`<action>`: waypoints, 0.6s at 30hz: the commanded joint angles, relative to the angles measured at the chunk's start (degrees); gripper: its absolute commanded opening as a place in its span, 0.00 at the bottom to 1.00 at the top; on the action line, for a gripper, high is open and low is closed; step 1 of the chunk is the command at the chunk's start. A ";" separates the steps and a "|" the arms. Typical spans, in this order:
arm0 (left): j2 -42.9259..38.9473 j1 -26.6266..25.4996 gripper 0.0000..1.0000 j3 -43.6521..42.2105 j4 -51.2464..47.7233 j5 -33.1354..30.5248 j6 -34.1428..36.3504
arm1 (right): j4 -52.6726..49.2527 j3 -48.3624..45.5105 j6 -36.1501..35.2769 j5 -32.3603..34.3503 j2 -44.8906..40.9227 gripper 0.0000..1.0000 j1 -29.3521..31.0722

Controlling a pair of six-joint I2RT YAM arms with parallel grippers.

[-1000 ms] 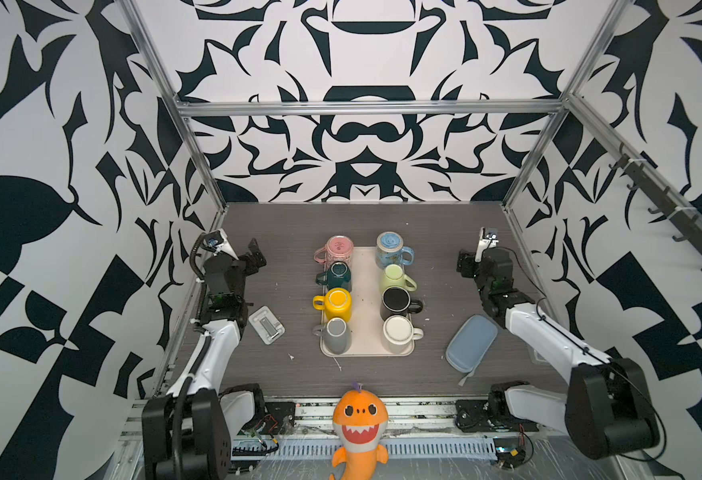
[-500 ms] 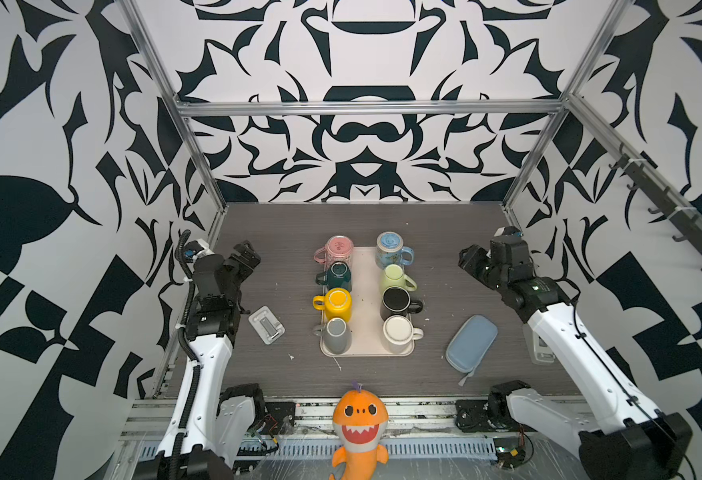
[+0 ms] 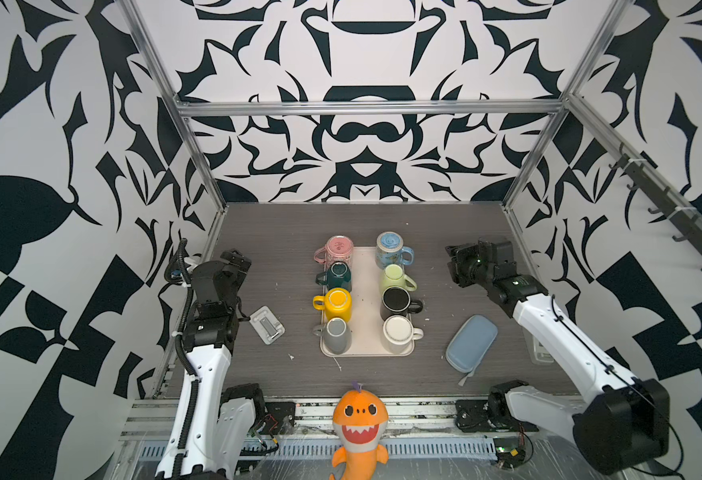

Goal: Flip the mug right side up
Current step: 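Raise both arms and move the right gripper toward the blue butterfly mug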

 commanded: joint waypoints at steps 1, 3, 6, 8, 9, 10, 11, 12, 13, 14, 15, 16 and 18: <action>0.13 -0.12 1.00 -0.30 -1.90 -4.70 -4.29 | 10.48 -1.16 13.56 -1.61 2.17 0.51 0.36; 0.64 -0.10 1.00 -0.18 -1.81 -5.09 -5.22 | 12.22 -0.89 16.25 -1.67 4.19 0.51 0.77; 1.87 -0.07 1.00 -0.02 -1.72 -5.18 -5.98 | 15.56 -0.87 19.50 -2.13 8.07 0.51 1.52; 2.63 -0.05 1.00 0.19 -1.80 -4.90 -6.27 | 19.47 -1.22 21.99 -2.82 10.84 0.51 2.09; 2.99 -0.10 1.00 0.18 -1.81 -4.88 -6.38 | 21.53 -1.31 22.92 -3.15 12.33 0.50 2.36; 3.28 -0.15 1.00 0.21 -1.90 -4.86 -6.62 | 23.30 -1.18 23.72 -3.58 13.81 0.50 2.58; 3.55 -0.12 1.00 0.18 -1.90 -4.91 -6.75 | 24.44 -1.00 24.27 -3.85 15.03 0.50 2.78; 3.89 -0.09 1.00 0.18 -1.90 -4.93 -6.94 | 25.73 -0.87 25.01 -3.86 16.37 0.49 3.18; 4.20 -0.11 1.00 0.18 -1.94 -4.86 -6.96 | 27.36 -0.78 26.07 -3.55 17.60 0.49 3.61; 4.65 -0.14 1.00 0.20 -2.06 -4.96 -7.08 | 28.85 -0.74 27.02 -3.15 18.65 0.49 4.29; 5.18 -0.11 1.00 0.41 -2.36 -5.01 -7.29 | 30.38 -0.53 27.97 -2.89 19.88 0.49 4.83; 5.62 -0.12 1.00 0.59 -2.68 -4.86 -7.36 | 31.79 -0.06 28.46 -3.32 21.28 0.49 5.12; 6.36 -0.12 1.00 1.22 -3.40 -4.69 -7.36 | 33.69 0.85 29.50 -4.13 23.46 0.49 5.58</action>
